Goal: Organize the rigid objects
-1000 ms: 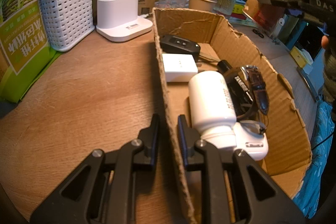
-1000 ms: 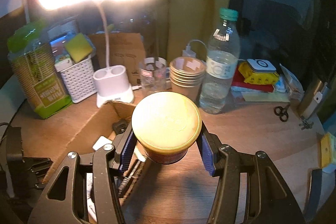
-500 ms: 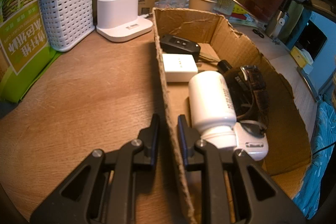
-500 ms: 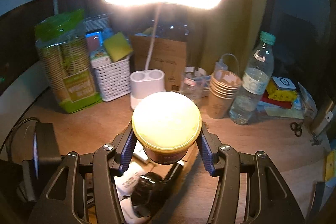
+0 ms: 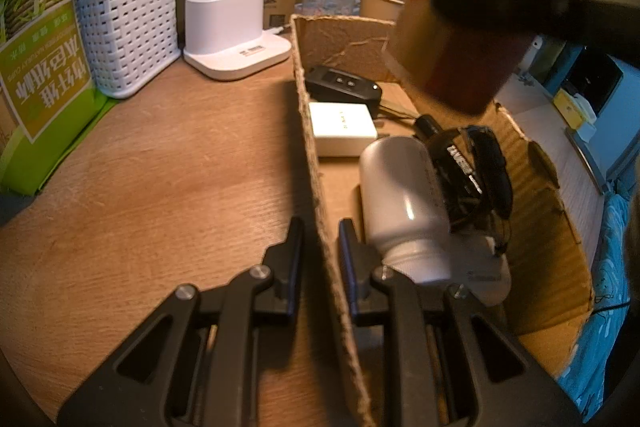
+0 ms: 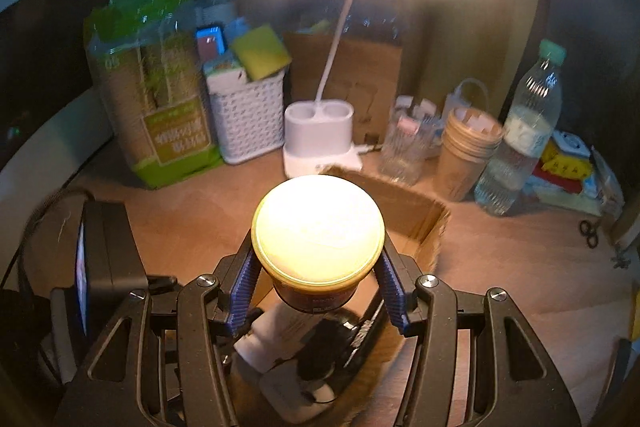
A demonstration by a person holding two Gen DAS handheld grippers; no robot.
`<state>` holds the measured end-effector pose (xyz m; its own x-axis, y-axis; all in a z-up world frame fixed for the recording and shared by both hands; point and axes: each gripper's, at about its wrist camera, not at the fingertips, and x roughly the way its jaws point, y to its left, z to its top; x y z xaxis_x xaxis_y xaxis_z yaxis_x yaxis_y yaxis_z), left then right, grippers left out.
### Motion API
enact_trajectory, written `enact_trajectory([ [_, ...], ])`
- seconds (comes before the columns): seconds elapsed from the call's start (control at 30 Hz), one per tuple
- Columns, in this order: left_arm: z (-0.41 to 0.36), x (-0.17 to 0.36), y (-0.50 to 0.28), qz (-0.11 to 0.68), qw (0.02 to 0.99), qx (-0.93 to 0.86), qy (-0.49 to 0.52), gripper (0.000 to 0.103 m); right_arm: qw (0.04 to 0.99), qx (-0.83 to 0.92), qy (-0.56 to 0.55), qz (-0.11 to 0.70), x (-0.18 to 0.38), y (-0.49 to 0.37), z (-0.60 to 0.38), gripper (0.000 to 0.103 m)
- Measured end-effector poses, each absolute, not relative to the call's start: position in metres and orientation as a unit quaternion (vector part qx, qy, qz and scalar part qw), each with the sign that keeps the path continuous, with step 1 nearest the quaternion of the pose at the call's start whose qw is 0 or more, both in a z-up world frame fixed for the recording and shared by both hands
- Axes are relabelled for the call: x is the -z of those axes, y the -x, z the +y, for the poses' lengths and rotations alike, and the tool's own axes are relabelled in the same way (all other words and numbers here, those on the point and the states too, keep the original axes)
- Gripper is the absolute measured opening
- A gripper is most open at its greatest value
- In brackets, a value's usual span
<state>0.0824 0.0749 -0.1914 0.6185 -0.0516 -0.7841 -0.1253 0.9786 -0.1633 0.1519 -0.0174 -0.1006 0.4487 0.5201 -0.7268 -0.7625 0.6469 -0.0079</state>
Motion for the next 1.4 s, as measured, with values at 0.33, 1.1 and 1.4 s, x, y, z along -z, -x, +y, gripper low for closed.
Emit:
enact_trajectory([
  [0.33,0.077,0.191,-0.082,0.436,0.894,-0.021,0.102,0.019,0.825,-0.374,0.179,0.384,0.121,-0.154,-0.015,0.057],
  [1.1,0.076,0.191,-0.082,0.436,0.894,-0.021,0.102,0.019,0.844,-0.339,0.158,0.385,0.114,-0.15,-0.046,0.057],
  [1.4,0.076,0.191,-0.082,0.436,0.894,-0.02,0.102,0.019,0.855,-0.322,0.15,0.378,0.104,-0.139,-0.071,0.057],
])
